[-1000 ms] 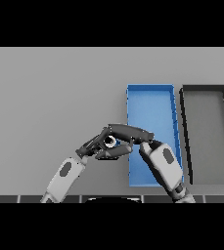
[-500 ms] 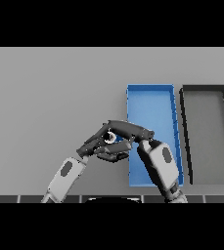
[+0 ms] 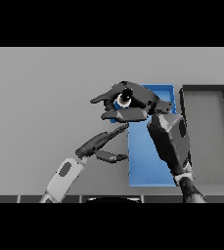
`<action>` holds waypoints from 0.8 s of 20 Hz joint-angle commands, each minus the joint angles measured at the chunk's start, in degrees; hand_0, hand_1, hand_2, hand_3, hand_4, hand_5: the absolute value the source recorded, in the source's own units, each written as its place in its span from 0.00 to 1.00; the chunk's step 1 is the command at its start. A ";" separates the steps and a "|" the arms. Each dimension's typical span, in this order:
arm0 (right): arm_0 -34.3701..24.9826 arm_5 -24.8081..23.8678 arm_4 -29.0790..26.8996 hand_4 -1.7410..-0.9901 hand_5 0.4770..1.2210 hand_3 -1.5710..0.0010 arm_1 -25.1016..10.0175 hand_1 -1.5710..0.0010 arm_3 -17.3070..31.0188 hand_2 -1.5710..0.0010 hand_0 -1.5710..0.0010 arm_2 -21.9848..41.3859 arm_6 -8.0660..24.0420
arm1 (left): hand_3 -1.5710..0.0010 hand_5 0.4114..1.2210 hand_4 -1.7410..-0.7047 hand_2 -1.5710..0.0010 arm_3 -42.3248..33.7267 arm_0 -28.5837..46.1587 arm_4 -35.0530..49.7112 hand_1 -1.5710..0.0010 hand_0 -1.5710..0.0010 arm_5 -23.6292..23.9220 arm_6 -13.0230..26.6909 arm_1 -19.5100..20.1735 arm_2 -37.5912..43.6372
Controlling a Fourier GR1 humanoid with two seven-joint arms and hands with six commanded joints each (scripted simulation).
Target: Pick up the blue pipe and place it into the blue bin.
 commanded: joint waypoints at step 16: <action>3.59 -1.22 21.99 0.32 1.00 0.00 -8.40 0.00 18.21 0.00 0.00 -11.50 -0.63 | 1.00 0.06 0.77 1.00 -1.19 1.23 -0.76 1.00 1.00 0.78 -1.23 1.45 0.58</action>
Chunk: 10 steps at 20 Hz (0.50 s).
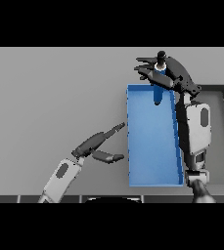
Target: Pick up the blue pipe and place it into the blue bin.
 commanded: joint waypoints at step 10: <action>10.63 -8.61 5.48 0.32 1.00 0.00 -2.82 0.00 6.70 0.00 0.00 5.39 2.96 | 1.00 0.08 0.79 1.00 -0.47 -0.41 -1.54 1.00 1.00 1.11 -1.22 -0.02 -0.33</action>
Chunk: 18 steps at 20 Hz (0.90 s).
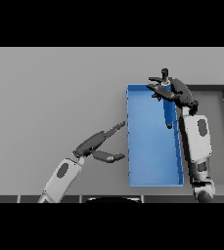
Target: Pick up the blue pipe and place it into the blue bin.
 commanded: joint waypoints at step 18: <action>-7.90 -15.12 -28.67 0.69 0.53 0.97 -25.87 0.89 4.50 0.89 0.88 47.64 0.02 | 1.00 0.10 0.79 1.00 0.52 0.23 0.13 1.00 1.00 -0.04 -0.22 0.63 0.49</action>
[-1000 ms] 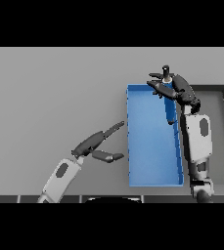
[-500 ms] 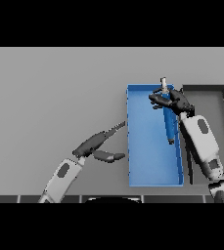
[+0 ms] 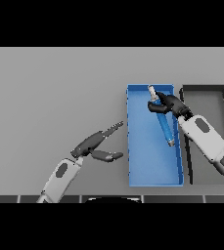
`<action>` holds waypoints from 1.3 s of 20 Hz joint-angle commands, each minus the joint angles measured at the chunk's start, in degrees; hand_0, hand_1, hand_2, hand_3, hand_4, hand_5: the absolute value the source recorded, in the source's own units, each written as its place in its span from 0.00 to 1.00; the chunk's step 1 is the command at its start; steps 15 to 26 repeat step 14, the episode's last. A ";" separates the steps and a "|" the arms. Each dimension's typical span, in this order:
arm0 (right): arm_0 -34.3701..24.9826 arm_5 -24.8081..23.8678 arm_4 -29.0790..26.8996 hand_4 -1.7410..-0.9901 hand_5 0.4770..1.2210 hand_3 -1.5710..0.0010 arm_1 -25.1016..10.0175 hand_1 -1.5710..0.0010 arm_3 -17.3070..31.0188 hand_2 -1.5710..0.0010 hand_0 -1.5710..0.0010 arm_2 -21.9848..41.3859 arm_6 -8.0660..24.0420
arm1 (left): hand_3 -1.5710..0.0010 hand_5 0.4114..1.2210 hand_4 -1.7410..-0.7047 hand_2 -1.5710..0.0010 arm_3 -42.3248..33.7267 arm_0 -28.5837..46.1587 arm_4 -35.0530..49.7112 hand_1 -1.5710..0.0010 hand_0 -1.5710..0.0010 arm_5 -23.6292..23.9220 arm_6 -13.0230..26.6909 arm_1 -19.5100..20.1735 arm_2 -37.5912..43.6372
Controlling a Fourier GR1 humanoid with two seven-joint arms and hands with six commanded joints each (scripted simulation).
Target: Pick up the blue pipe and place it into the blue bin.
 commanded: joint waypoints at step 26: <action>-2.06 5.64 0.70 0.87 0.32 1.00 -3.25 0.99 -0.91 0.99 0.99 5.97 -1.70 | 1.00 0.10 0.78 1.00 0.70 -0.88 -0.16 1.00 1.00 0.47 0.57 -0.61 0.18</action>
